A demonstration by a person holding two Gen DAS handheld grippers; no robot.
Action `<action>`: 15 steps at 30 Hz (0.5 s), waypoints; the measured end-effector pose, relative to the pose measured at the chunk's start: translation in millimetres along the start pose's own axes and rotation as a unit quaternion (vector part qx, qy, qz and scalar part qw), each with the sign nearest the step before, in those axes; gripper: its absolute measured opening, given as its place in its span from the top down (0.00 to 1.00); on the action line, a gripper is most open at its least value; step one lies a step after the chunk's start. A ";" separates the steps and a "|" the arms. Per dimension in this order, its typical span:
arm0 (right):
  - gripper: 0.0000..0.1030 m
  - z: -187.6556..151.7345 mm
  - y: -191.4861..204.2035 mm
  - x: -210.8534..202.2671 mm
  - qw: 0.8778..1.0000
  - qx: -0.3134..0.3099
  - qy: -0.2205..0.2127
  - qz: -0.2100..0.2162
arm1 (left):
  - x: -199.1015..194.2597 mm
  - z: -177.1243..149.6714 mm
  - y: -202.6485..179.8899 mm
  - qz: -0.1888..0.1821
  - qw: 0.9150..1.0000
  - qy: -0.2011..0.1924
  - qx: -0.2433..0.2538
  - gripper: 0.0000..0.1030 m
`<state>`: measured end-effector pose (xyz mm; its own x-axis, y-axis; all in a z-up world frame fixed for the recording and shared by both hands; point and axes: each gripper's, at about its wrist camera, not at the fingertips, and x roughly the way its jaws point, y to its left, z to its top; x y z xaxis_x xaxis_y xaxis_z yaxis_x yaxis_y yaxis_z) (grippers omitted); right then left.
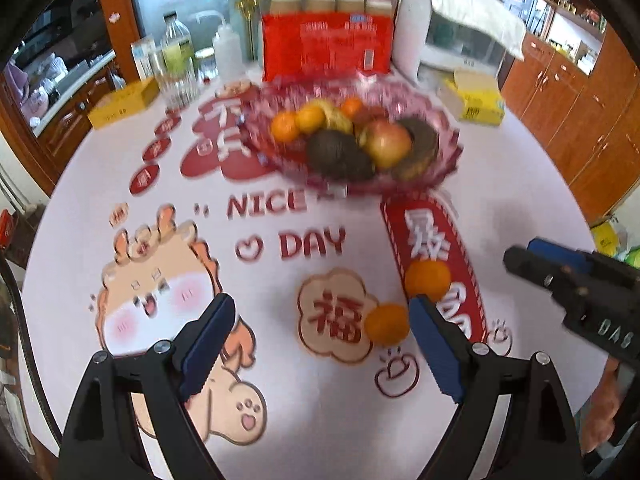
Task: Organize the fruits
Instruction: 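Withdraw both tools from the bowl toward the two loose oranges, then grasp an orange with the left tool while the right tool grasps the other orange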
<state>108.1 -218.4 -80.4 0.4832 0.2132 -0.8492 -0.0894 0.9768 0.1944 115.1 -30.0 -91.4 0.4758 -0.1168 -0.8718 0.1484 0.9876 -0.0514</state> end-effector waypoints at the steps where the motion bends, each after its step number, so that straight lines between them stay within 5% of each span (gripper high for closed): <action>1: 0.59 -3.2 -1.8 3.0 1.000 0.003 0.003 -0.003 | 5.7 -4.6 -0.7 -0.001 1.000 0.005 0.001 0.15; 15: 0.59 -21.6 -12.4 30.4 0.999 0.019 0.032 -0.008 | 63.8 -19.8 -20.0 -0.054 0.997 0.053 0.000 0.21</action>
<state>105.2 -223.7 -119.3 0.4267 0.2000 -0.8820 -0.0488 0.9789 0.1984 125.4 -55.1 -155.6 0.3633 -0.2112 -0.9074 0.1947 0.9697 -0.1477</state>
